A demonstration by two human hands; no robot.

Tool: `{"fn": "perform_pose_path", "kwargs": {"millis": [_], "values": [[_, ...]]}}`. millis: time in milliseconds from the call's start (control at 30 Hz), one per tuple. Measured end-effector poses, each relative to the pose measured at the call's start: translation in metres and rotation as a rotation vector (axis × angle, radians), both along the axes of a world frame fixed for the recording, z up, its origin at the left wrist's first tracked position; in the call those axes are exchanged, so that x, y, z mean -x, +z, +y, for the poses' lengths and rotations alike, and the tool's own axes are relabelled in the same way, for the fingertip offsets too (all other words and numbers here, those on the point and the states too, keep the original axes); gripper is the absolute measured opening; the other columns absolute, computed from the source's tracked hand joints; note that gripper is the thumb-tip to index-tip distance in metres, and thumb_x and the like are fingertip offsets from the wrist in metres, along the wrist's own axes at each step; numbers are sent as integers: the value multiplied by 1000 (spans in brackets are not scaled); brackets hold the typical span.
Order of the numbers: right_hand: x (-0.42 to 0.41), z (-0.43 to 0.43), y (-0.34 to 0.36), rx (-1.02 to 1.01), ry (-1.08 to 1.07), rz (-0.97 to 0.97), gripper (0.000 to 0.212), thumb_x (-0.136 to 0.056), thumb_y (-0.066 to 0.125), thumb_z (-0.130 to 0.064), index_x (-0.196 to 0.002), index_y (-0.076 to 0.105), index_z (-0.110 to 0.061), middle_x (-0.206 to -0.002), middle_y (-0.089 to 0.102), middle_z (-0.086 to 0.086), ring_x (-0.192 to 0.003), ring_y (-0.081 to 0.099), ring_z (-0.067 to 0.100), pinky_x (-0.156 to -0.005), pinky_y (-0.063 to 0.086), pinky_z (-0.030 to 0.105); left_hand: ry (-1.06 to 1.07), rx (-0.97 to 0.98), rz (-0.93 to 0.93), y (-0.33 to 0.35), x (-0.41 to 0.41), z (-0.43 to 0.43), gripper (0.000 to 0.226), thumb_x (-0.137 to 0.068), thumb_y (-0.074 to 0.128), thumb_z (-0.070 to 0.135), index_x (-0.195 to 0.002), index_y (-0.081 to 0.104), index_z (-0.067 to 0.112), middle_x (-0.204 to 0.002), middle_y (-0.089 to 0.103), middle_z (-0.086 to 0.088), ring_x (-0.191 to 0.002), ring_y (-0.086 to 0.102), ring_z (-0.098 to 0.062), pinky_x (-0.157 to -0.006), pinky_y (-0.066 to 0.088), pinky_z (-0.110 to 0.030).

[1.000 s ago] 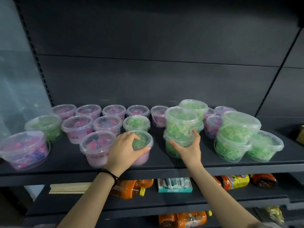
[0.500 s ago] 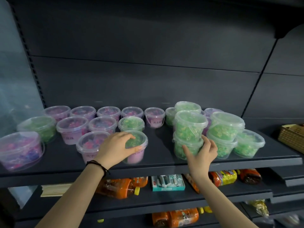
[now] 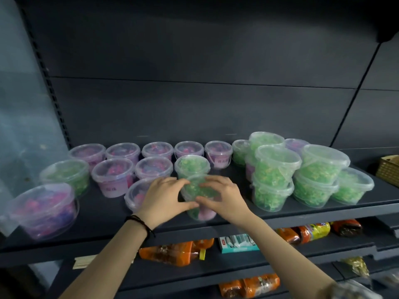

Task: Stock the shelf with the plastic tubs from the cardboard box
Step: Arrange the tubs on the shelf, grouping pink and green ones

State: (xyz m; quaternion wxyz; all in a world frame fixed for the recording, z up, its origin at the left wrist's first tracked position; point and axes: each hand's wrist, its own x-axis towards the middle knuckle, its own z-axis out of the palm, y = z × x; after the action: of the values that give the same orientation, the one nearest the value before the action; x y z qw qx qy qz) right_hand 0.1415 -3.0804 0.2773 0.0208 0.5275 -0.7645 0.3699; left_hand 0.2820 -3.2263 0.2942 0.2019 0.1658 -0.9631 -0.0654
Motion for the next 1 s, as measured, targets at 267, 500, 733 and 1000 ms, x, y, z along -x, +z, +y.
{"fn": "perform_pose_path", "kwargs": {"millis": [267,500,733,1000], "values": [[34,17,9,-107,-59,7,42,-75,76,-45,-112,70,-27,-126,60,-11,-121,47,9,-99,32,17,-64,-114,-134,12,31,-34,74,-80,49,71,-138,44,25,-140,48,7,-126,43,-11,-101,40,-31],[72,1,6,-162,-263,13,42,-88,68,-30,-121,63,-5,-128,59,12,-123,50,26,-103,33,26,-40,21,-296,4,69,-41,75,-90,49,56,-151,23,22,-160,17,1,-147,12,-16,-117,20,-36],[109,-54,12,-277,-380,-42,62,-85,64,-49,-133,51,-13,-135,51,14,-124,45,31,-103,38,36,-33,-82,-221,11,49,-50,59,-81,60,60,-130,53,27,-134,53,12,-119,50,-10,-97,43,-29],[150,-121,42,-207,-456,-231,83,-72,70,-59,-138,43,-18,-139,42,11,-128,44,32,-103,39,39,-60,-222,-51,1,42,-52,33,-85,64,45,-113,61,29,-121,55,20,-110,51,1,-95,43,-27]]}}
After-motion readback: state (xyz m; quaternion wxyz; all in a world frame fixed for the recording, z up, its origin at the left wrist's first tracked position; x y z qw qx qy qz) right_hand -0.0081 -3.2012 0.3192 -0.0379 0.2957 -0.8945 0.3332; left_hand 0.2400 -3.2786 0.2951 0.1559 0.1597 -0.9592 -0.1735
